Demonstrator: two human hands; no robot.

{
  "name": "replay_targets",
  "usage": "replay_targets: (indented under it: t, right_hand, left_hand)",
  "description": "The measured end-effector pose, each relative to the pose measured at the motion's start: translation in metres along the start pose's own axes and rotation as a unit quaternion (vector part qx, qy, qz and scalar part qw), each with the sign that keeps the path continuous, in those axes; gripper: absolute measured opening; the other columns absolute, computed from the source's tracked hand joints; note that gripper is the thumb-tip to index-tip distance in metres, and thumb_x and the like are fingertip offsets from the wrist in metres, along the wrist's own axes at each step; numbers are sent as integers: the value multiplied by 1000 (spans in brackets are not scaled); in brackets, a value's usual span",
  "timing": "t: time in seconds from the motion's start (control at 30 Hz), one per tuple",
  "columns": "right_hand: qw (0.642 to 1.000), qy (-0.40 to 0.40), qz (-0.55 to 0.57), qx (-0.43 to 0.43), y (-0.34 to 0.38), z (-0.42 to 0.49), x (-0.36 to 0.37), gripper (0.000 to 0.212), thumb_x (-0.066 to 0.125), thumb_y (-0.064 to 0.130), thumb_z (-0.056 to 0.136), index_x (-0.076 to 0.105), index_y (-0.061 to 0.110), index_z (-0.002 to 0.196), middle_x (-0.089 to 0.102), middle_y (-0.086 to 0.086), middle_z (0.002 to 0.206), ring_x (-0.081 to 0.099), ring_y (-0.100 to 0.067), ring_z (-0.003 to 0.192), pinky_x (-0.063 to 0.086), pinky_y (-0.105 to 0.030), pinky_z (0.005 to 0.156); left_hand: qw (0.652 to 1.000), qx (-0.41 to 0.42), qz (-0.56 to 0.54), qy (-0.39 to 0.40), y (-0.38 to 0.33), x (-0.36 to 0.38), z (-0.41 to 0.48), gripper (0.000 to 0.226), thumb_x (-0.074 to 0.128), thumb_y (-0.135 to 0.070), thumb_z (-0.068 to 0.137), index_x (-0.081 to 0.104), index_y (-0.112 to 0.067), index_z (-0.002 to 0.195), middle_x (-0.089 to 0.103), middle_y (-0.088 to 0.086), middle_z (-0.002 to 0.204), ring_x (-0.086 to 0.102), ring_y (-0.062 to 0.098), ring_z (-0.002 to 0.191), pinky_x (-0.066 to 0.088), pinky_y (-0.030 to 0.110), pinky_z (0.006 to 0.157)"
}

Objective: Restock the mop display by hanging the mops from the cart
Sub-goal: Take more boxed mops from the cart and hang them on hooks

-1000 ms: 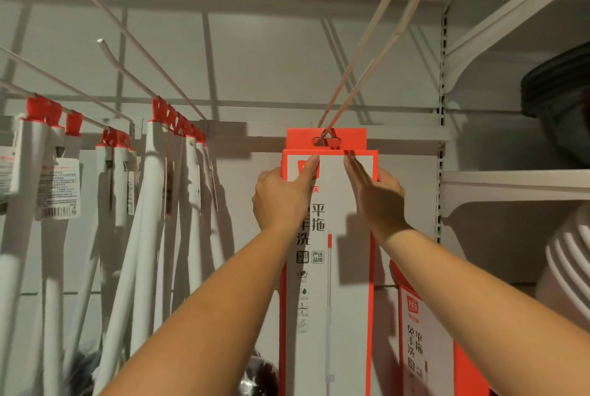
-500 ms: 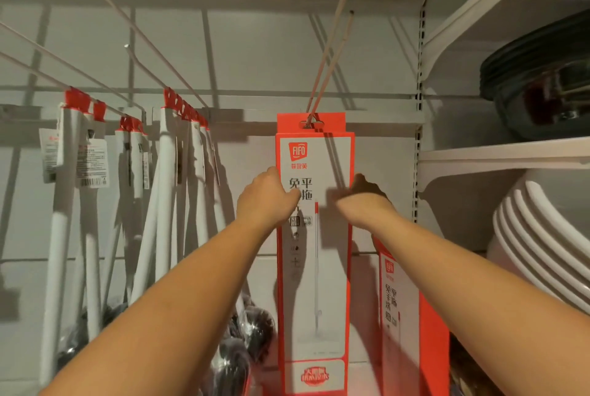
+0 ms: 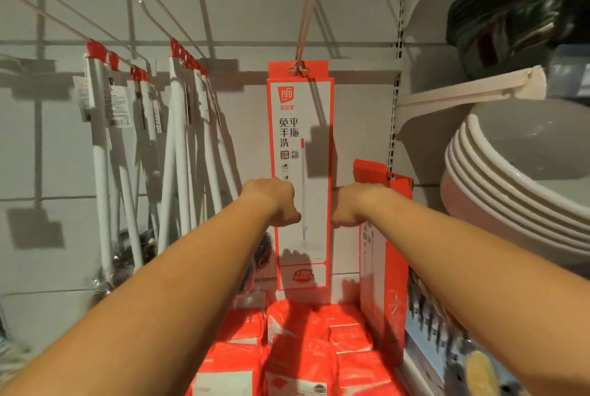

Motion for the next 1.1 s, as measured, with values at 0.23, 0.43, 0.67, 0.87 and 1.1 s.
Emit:
replay_targets:
  t: [0.23, 0.43, 0.67, 0.87, 1.1]
  right_hand:
    - [999, -21, 6, 50, 7, -50, 3, 41, 51, 35, 91, 56, 13, 126, 58, -8, 126, 57, -27, 111, 47, -37, 91]
    - [995, -14, 13, 99, 28, -88, 19, 41, 49, 36, 90, 56, 15, 124, 60, -7, 120, 58, -26, 106, 47, -36, 92]
    - [987, 13, 35, 157, 49, -146, 60, 33, 50, 35, 88, 58, 18, 115, 56, -3, 98, 54, -22, 87, 46, -32, 76]
    - [970, 33, 43, 237, 34, -211, 83, 35, 47, 42, 91, 59, 18, 114, 60, -6, 109, 57, -26, 98, 43, -34, 80]
    - [937, 55, 51, 341, -7, -319, 124, 47, 49, 41, 91, 54, 15, 130, 55, -9, 133, 54, -28, 120, 42, -35, 89]
  left_hand:
    - [998, 56, -20, -6, -6, 0, -37, 32, 49, -41, 92, 43, -18, 69, 45, -1, 74, 51, 24, 80, 41, 31, 68]
    - [993, 112, -20, -30, 0, 5, -73, 23, 49, -40, 91, 56, -18, 89, 60, 7, 101, 50, 26, 87, 40, 32, 72]
    - [981, 189, -26, -20, -7, 32, -116, 37, 50, -41, 91, 62, -17, 117, 61, 9, 122, 57, 31, 111, 44, 34, 81]
    - [959, 280, -43, -19, -53, 40, -154, 32, 52, -39, 91, 63, -14, 108, 62, 11, 119, 58, 31, 106, 44, 35, 78]
    - [913, 403, -65, -24, -153, 31, -213, 36, 51, -42, 90, 63, -15, 112, 62, 11, 122, 59, 32, 110, 41, 33, 76]
Point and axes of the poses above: each hand's wrist, its own z-axis towards the middle knuckle, its own x-axis out of the palm, y = z × x, the point moved 3 cm from there along z, towards the middle knuckle
